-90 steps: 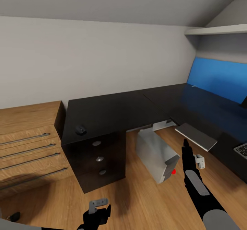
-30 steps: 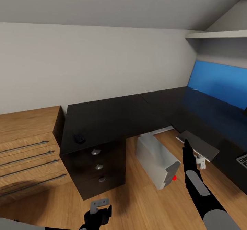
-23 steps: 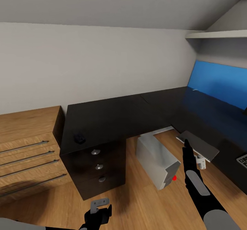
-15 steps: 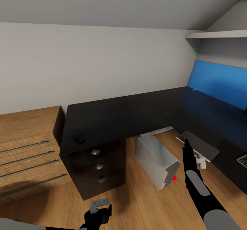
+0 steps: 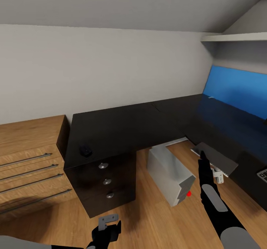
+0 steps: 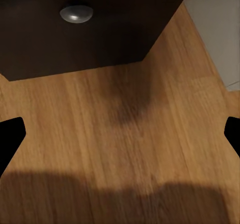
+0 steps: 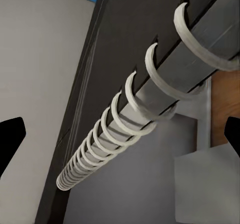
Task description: In the bedroom, organize the workspace by keeping the computer under the desk, ensuring the monitor is on the desk, placing the keyboard on the desk next to the monitor, placing the mouse on the desk next to the keyboard, moving the folder from the swivel chair onto the desk next to the mouse, stacking the notebook on top of the folder with the pen on top of the notebook, and positioning the swivel chair next to the desk.
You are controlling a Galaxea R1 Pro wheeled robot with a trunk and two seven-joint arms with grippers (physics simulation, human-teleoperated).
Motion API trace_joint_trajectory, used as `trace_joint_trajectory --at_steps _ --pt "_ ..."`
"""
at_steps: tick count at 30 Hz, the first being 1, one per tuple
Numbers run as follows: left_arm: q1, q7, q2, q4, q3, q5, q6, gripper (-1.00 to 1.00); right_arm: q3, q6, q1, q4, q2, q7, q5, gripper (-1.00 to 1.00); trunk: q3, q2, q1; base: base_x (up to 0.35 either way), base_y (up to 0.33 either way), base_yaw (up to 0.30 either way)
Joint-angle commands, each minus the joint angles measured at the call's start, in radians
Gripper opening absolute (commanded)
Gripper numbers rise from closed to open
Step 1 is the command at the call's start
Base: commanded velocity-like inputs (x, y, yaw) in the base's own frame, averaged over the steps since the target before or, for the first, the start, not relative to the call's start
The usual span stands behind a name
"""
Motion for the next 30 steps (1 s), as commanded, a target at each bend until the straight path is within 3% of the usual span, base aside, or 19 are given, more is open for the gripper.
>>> trace_joint_trajectory --at_steps 1,7,8,30 --pt "-0.002 0.003 -0.003 0.003 -0.003 0.003 -0.004 1.00 -0.002 -0.003 -0.001 0.001 0.000 0.006 -0.011 1.00 -0.001 0.000 0.000 0.000 0.000 0.000" --pt "-0.002 0.004 -0.007 0.010 -0.003 0.003 -0.004 1.00 -0.006 -0.003 -0.001 0.001 0.000 0.005 -0.011 1.00 -0.001 0.000 0.000 0.000 0.000 0.000" --pt "-0.002 0.004 -0.008 0.011 -0.003 0.003 -0.004 1.00 -0.007 -0.003 -0.001 0.000 0.000 0.005 -0.010 -1.00 -0.001 0.000 0.000 0.000 0.000 0.000" --pt "-0.002 0.004 -0.014 0.024 -0.003 0.003 -0.004 1.00 -0.007 -0.003 -0.001 0.001 0.002 0.009 -0.010 -1.00 0.002 0.007 -0.004 0.000 0.000 0.000"
